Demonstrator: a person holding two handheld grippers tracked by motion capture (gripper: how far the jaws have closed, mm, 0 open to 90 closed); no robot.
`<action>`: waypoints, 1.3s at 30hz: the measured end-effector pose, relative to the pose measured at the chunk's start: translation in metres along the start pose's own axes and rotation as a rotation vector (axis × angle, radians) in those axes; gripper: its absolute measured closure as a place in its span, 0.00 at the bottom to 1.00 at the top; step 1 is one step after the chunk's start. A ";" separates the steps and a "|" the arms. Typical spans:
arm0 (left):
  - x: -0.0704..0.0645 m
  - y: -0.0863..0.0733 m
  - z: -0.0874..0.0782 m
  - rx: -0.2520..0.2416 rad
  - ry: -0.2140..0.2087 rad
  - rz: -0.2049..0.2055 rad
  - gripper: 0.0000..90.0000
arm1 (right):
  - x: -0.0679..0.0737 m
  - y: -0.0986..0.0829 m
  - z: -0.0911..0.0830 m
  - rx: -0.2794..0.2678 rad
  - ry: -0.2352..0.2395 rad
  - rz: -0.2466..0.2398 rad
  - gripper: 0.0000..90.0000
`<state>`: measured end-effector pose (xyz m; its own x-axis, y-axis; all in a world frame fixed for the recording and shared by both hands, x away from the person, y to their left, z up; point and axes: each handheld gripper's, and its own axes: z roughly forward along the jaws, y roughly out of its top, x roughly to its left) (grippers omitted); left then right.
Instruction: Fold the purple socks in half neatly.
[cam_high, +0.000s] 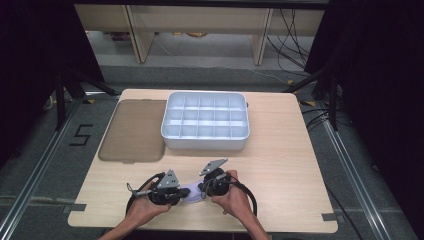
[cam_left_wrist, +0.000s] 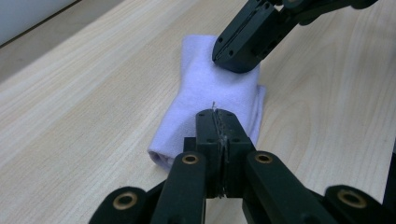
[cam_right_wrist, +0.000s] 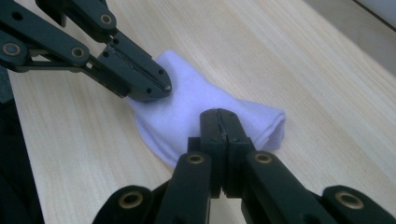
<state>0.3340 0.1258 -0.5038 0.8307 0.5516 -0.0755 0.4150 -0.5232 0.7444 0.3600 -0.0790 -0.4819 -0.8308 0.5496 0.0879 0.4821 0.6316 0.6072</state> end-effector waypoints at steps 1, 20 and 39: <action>0.000 0.000 0.000 -0.001 0.002 0.005 0.98 | -0.001 -0.001 -0.001 -0.004 -0.006 0.020 0.96; -0.001 0.000 -0.001 0.026 -0.006 0.031 0.96 | -0.016 0.000 0.017 0.046 0.060 0.267 0.49; 0.002 -0.002 -0.014 -0.007 -0.058 -0.035 0.72 | -0.020 -0.011 0.021 -0.044 0.173 0.310 0.77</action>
<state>0.3295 0.1370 -0.4962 0.8357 0.5310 -0.1399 0.4421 -0.4993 0.7451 0.3769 -0.0849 -0.5072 -0.6832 0.6082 0.4040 0.7096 0.4228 0.5636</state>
